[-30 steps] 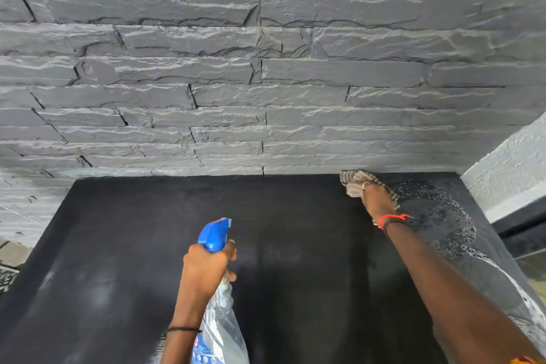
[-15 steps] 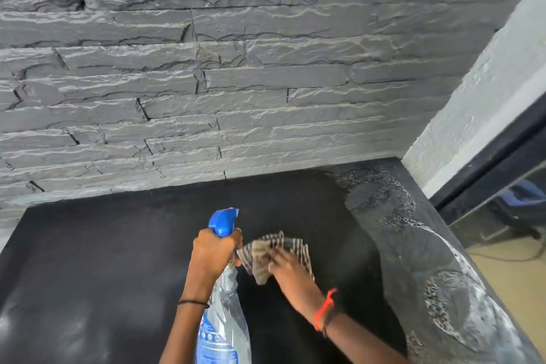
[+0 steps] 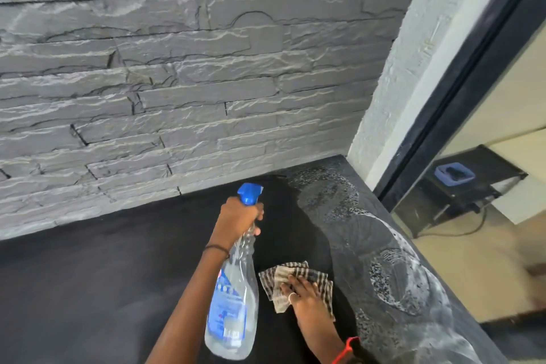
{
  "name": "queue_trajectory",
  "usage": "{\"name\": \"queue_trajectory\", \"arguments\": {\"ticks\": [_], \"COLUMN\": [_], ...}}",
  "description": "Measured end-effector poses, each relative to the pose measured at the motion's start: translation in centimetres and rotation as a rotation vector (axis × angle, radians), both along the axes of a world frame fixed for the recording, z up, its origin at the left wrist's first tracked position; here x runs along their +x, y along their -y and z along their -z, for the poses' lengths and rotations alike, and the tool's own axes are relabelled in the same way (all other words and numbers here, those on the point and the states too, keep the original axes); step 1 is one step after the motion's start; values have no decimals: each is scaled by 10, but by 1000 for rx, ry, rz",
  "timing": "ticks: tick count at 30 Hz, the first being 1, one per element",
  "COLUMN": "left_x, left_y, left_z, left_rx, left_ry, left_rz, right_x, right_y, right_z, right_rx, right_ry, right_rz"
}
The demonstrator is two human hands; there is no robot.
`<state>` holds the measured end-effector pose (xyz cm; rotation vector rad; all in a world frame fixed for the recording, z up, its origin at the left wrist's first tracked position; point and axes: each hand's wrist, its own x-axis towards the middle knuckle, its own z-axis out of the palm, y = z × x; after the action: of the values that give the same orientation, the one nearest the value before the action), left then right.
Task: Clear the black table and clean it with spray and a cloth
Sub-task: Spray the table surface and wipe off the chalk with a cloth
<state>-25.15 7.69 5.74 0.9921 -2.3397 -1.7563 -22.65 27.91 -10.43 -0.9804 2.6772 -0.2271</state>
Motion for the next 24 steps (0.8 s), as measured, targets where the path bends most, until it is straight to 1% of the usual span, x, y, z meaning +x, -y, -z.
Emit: {"name": "queue_trajectory", "arguments": {"ticks": [2,7,12,17,19,22,24], "left_x": [-24,-71,-95,-101,-97,-87,-77], "left_y": [-5,-29,-48,-61,-67,-81,-88], "left_z": [-4,2,7,5,1,-5,-7], "left_rx": [6,20,14,-49,-44,-39,-67], "left_ry": [-15,42,35,9,-6,-6,2], "left_rz": [70,202,190,206,238,274,280], "right_x": [-1,-1,-3,1,2,5,3], "right_y": [2,-2,-7,-8,-7,-7,-7], "right_z": [1,0,2,5,6,2,3], "right_rx": [-16,12,42,82,57,-60,-114], "right_ry": [19,99,49,1,-31,-44,1], "right_rz": [14,31,9,-8,-24,-34,8]}}
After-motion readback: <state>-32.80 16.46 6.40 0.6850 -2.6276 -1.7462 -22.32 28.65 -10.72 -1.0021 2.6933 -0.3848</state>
